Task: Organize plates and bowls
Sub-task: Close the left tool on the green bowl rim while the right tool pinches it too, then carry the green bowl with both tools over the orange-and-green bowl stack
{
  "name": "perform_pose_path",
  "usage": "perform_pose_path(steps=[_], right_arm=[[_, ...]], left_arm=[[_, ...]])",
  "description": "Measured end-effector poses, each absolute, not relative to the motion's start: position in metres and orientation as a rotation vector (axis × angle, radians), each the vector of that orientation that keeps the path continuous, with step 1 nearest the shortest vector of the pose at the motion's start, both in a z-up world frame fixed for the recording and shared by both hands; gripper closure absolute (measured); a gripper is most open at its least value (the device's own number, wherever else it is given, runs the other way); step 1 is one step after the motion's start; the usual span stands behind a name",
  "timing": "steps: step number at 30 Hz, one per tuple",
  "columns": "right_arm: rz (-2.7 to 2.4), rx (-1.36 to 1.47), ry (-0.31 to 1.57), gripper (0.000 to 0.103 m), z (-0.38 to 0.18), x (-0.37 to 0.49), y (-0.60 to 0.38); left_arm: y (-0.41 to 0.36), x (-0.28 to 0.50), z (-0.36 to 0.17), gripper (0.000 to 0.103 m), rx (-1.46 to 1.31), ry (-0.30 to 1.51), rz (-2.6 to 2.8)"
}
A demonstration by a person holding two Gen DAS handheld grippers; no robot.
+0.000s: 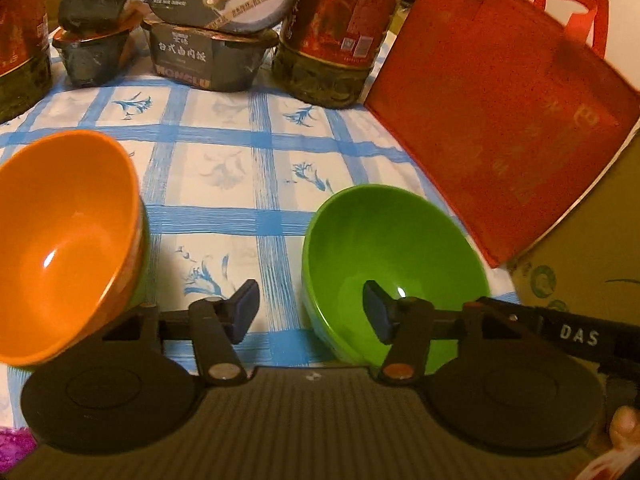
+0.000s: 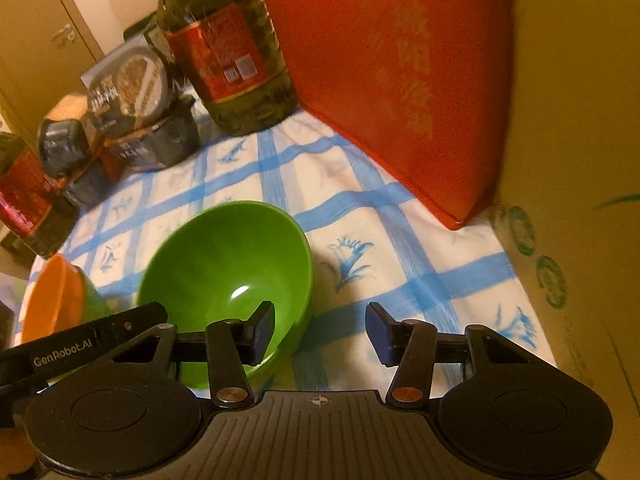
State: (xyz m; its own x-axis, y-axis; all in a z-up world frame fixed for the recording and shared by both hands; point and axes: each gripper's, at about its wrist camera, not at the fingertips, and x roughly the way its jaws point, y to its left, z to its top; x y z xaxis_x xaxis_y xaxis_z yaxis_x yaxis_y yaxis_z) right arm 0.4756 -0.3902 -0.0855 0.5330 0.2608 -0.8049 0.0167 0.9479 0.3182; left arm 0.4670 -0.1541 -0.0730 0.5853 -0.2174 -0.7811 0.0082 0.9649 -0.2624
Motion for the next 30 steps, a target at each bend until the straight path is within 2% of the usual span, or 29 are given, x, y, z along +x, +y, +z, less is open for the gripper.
perform_pose_path(steps=[4,8,11,13,21,30], right_arm=[[0.154,0.314,1.026,0.067,-0.098,0.486,-0.389],[0.161,0.307,1.038,0.073,-0.101,0.490,-0.386],[0.173,0.318,1.039,0.083,-0.101,0.491,-0.385],[0.184,0.328,1.038,0.090,-0.100,0.490,-0.383],[0.165,0.356,1.036,0.091,-0.089,0.462,-0.386],[0.134,0.347,1.007,0.091,-0.045,0.391,-0.383]], left_arm=[[-0.158,0.474,-0.080,0.062,-0.205,0.948,-0.123],[-0.158,0.476,-0.086,0.069,-0.209,0.961,-0.121],[-0.159,0.476,-0.088,0.077,-0.205,0.970,-0.138],[-0.162,0.477,-0.087,0.087,-0.205,0.978,-0.153],[-0.166,0.454,-0.073,0.088,-0.181,0.997,-0.183],[-0.160,0.393,-0.037,0.088,-0.226,0.990,-0.223]])
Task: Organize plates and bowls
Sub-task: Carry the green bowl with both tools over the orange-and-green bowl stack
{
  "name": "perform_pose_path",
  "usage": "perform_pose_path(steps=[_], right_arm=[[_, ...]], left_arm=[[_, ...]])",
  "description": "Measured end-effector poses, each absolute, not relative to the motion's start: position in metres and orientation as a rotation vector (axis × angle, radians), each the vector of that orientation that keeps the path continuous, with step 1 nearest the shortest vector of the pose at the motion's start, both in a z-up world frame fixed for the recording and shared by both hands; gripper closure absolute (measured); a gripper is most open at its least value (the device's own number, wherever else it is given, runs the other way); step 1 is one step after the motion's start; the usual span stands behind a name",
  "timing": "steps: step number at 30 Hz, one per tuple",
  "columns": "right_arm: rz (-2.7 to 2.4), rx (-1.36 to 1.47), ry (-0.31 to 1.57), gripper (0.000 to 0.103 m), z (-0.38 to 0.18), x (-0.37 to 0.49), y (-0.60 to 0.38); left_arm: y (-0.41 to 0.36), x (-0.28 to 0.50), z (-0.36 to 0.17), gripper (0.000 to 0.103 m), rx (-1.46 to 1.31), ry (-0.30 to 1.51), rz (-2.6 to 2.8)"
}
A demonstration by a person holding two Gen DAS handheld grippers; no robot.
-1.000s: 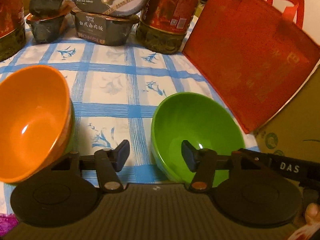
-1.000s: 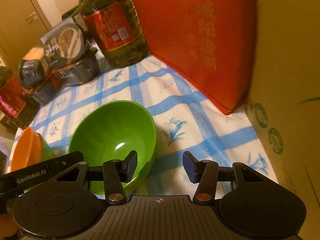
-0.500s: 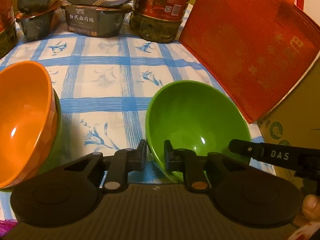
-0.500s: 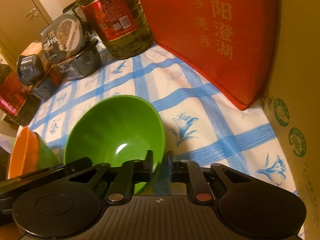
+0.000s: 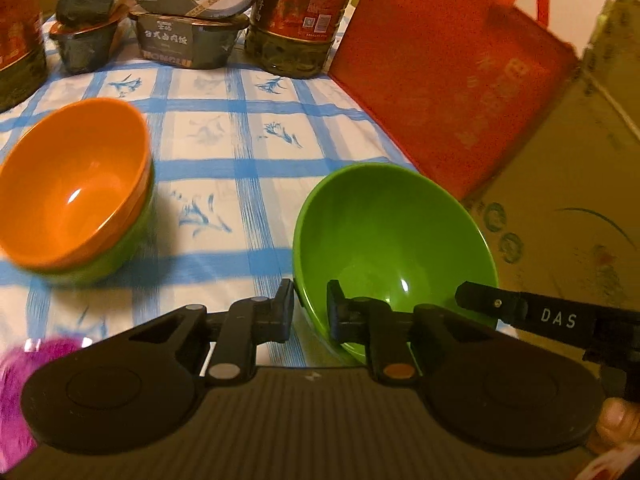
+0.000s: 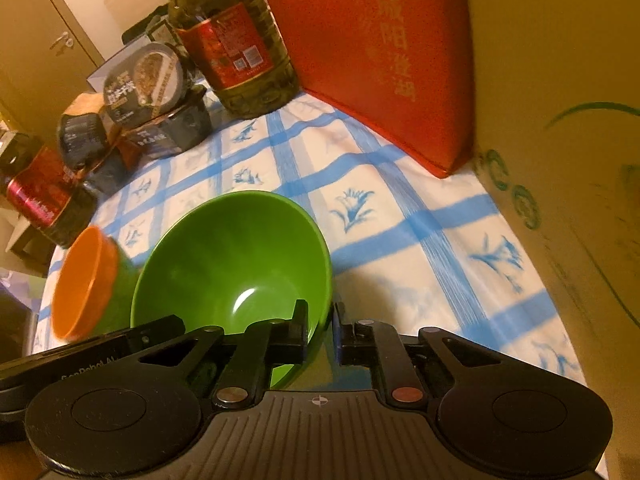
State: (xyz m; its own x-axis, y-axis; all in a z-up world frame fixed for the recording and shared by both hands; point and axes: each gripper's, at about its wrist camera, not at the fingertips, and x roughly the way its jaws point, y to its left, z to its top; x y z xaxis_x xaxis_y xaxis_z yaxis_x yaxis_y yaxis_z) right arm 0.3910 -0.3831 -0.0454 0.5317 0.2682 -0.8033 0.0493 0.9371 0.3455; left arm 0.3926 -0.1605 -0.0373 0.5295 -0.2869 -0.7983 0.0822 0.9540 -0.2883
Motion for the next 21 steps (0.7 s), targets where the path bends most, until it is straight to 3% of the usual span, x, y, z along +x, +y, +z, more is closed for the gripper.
perform_pose_path(steps=[21], right_arm=[[0.270,0.271,0.948,0.091,0.016,0.300,-0.283]], left_arm=[[-0.055,0.274,0.020,0.088,-0.286,0.901,-0.117]])
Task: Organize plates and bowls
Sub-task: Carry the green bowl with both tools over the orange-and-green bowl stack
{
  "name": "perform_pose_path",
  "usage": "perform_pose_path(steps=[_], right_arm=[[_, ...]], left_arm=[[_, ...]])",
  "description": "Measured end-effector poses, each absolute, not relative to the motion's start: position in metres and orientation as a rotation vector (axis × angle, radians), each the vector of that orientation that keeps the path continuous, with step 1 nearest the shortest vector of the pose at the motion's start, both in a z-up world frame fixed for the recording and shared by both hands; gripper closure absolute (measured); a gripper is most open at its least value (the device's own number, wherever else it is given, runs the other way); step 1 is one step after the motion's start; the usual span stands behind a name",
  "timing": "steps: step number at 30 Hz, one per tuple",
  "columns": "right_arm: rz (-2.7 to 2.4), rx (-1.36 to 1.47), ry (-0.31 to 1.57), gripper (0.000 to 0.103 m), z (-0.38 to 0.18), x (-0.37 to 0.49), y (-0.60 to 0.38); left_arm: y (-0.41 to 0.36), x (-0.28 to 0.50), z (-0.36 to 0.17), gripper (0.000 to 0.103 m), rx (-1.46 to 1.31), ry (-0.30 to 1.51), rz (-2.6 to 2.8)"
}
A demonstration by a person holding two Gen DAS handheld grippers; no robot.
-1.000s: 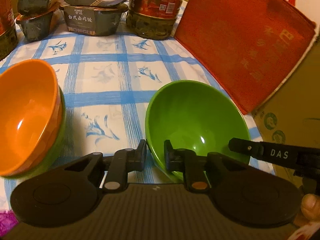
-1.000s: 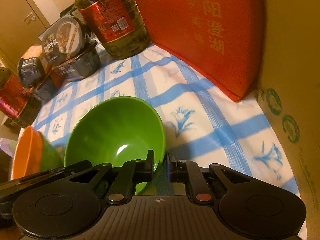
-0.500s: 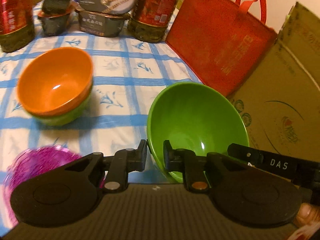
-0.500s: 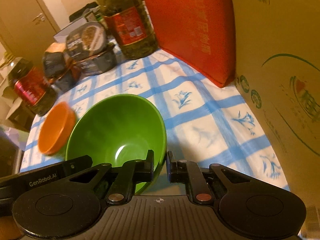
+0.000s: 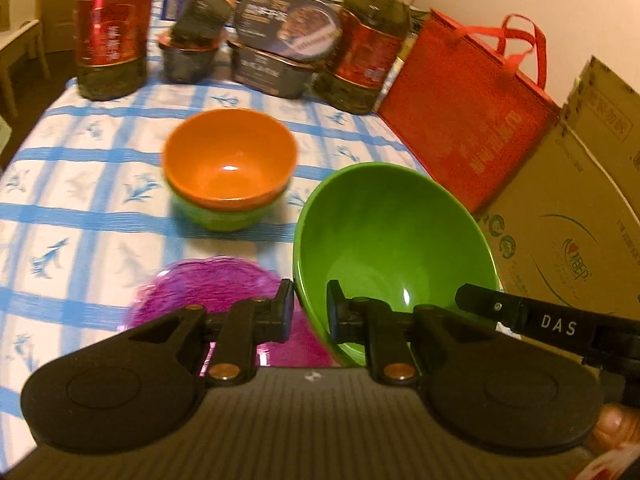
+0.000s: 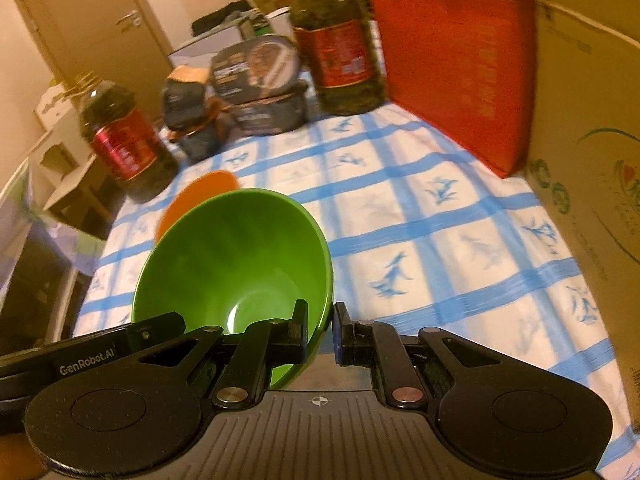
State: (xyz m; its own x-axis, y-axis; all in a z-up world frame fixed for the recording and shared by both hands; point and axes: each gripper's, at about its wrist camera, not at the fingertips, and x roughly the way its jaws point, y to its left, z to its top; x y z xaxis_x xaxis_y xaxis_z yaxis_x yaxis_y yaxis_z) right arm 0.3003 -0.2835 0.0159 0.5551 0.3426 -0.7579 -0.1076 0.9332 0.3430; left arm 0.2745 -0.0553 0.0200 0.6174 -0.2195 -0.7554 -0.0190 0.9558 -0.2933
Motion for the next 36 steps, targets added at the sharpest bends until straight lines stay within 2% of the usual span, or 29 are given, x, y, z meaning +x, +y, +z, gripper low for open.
perform_pose_path(steps=[12,23,36], right_arm=[[0.359,0.219,0.938,0.091,0.028,0.314,-0.213],[0.378,0.243,0.936,0.091,0.034,0.400,-0.183],[0.377,0.197,1.003,0.091,-0.008,0.475,-0.160]], left_arm=[[0.010,0.272,0.036,0.088,-0.302,0.874,-0.036],[0.036,0.349,0.047,0.088,-0.301,0.862,-0.006],[0.047,0.423,0.000,0.088,-0.273,0.933,0.011]])
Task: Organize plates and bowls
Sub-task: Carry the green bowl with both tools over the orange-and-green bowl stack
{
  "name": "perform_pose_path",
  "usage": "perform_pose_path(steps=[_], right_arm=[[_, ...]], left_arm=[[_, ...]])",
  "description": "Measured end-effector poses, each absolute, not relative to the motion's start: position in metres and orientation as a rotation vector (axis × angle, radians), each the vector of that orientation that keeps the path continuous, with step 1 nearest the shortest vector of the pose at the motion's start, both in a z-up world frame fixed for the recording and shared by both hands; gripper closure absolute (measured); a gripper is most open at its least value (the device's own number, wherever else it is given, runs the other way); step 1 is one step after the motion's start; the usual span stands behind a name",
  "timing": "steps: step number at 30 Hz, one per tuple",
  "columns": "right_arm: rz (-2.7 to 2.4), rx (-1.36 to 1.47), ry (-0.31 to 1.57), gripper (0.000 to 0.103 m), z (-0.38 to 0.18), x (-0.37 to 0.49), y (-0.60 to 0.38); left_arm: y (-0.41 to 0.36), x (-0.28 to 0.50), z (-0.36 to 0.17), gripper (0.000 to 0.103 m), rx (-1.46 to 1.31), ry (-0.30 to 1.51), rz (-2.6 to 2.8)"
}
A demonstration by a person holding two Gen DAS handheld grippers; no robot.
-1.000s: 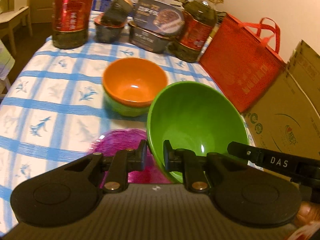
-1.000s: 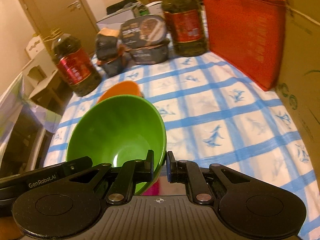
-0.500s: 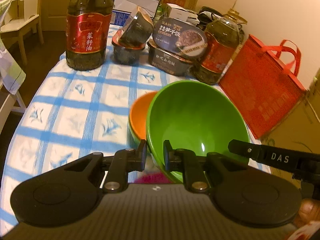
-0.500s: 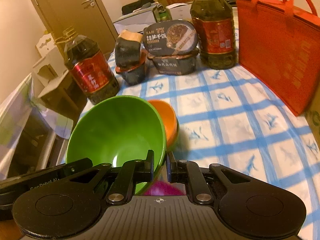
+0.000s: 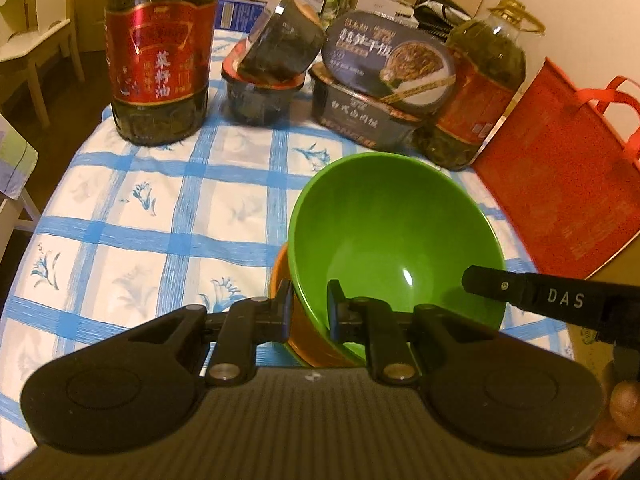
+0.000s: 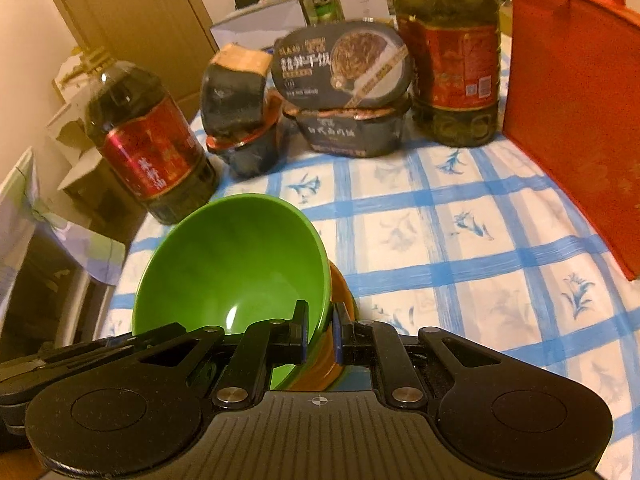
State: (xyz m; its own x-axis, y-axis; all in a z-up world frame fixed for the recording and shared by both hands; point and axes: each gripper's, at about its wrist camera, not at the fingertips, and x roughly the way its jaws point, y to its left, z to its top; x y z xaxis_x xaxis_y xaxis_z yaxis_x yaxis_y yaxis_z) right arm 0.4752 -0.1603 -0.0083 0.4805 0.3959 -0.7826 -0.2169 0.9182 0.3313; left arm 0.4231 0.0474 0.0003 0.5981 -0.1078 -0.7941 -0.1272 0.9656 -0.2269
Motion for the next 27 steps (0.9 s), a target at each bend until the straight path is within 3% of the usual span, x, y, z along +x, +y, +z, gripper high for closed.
perform_pose_path(steps=[24,27], right_arm=[[0.372,0.146,1.026,0.091,-0.039,0.484,-0.150],[0.366,0.132,1.008,0.085,-0.036,0.482,-0.151]], left_arm=[[0.052,0.429,-0.033,0.085,-0.256,0.978,-0.021],[0.053,0.427,-0.032,0.083,-0.260,0.973,-0.024]])
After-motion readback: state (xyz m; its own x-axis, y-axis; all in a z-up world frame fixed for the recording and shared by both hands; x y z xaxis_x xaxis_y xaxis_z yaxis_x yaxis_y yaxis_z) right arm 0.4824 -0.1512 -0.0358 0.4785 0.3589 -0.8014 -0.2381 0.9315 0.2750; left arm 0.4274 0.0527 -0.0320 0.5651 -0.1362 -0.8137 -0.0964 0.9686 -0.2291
